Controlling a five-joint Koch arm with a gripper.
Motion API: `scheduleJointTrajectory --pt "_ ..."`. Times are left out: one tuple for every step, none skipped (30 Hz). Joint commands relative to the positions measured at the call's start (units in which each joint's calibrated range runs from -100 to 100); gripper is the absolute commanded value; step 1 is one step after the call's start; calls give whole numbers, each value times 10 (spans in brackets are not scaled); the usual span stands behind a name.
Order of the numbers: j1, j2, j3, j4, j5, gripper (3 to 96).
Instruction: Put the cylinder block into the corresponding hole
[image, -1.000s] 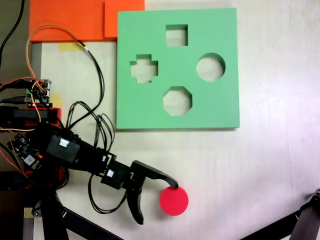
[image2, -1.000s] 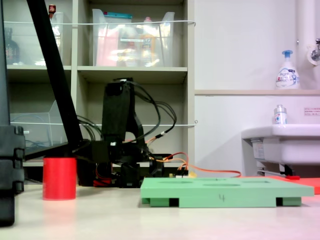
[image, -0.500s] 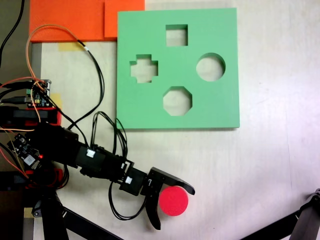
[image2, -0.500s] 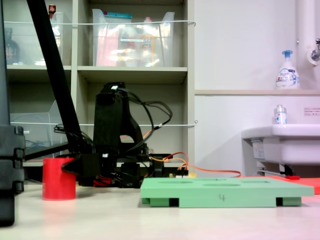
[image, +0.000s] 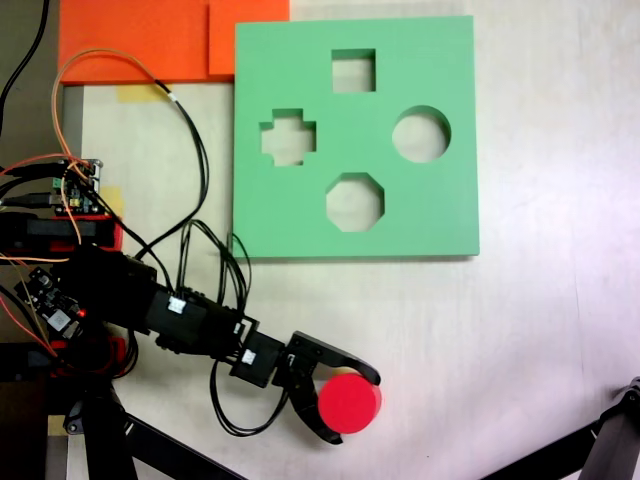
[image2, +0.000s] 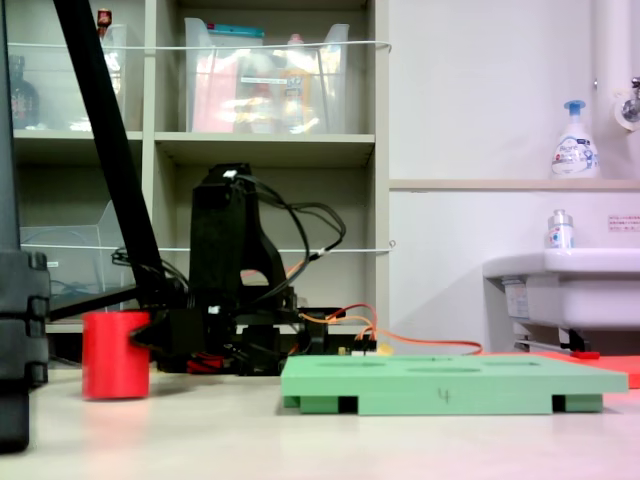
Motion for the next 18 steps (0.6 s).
scheduleJointTrajectory --pt "2 -68 -14 32 3 204" --pt "3 -81 -15 27 3 204" --pt "6 -107 -15 19 3 204" --pt "10 -138 -15 0 3 204" --pt "11 -178 -15 -27 3 204" --pt "16 -223 -13 -57 3 204" --pt "22 -269 -11 -94 3 204" --pt "30 -328 4 -144 3 204" --pt "39 -377 22 -191 2 204" --pt "49 -434 49 -256 2 204" --pt "60 -479 78 -311 0 204" --pt "72 -516 113 -367 -1 204" --pt "84 -539 147 -409 -1 205" --pt "96 -550 184 -445 -2 205" --pt "109 -556 221 -470 -3 205" --pt "122 -556 263 -489 -6 207" --pt "154 -547 330 -535 -18 205" --pt "165 -535 351 -550 -19 205"
